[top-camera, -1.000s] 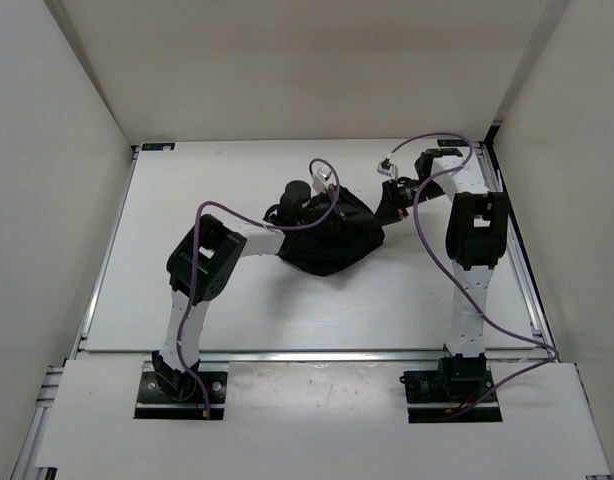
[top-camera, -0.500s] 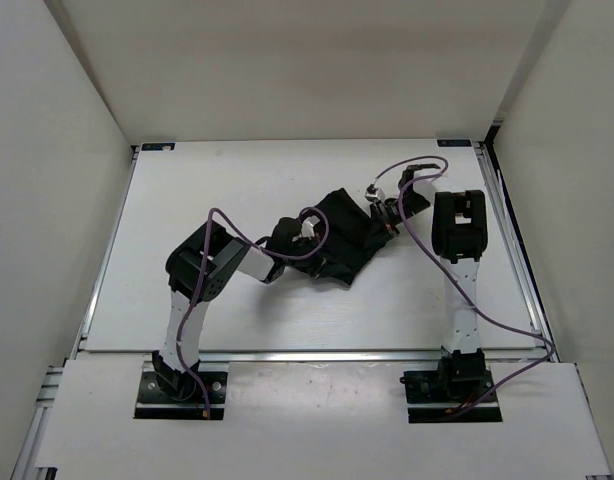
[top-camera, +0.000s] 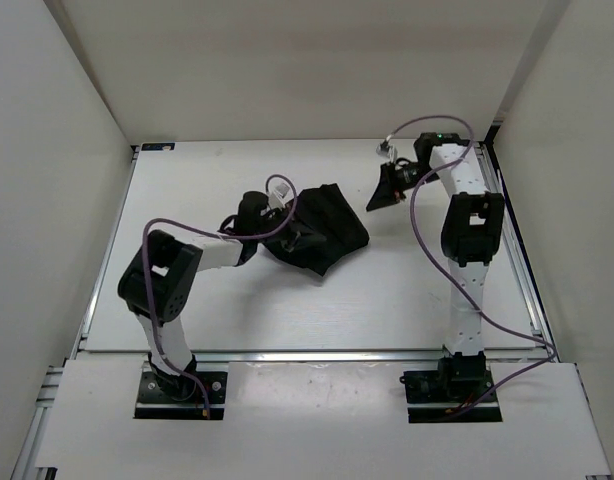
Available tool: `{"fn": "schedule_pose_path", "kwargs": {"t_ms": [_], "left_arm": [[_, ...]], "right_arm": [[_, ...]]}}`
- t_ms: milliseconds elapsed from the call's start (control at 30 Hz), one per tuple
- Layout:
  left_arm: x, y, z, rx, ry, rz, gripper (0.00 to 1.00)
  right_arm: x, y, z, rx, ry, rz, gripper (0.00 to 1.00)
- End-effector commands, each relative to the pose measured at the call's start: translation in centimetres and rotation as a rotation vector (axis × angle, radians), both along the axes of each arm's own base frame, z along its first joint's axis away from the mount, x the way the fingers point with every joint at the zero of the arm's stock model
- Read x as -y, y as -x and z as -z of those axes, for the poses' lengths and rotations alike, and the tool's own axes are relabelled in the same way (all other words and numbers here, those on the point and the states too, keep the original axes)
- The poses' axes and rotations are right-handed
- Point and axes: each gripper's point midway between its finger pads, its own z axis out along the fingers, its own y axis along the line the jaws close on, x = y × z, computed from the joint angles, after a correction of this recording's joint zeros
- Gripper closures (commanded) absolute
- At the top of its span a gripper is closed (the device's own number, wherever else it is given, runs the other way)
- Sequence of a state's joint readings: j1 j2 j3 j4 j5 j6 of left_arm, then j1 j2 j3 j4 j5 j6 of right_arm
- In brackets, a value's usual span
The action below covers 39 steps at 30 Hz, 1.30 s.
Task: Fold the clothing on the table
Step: Fold the skirt
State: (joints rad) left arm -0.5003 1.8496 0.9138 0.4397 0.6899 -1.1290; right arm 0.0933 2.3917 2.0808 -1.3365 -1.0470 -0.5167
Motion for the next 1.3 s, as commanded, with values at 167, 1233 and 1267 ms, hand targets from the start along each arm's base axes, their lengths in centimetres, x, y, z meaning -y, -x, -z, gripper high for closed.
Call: {"fn": "schedule_pose_path", "kwargs": {"t_ms": [167,1233,1267], "left_arm": [[-6.1,-2.3,1.0,0.017,-0.067,-0.136,1.00],[-3.7,-6.9,-3.0,0.303,-0.453,0.078,1.00],[-3.3,-7.2,-3.2,0.316,-0.472,0.091,1.00]], "right_arm": [[-4.7,-1.4,-0.9,0.092,-0.075,-0.079,1.00],[3.1,-6.0,-5.7,0.285,0.084,0.105,0.99],[4.4,-6.0,-5.7,0.271,0.102,0.135,1.00]]}}
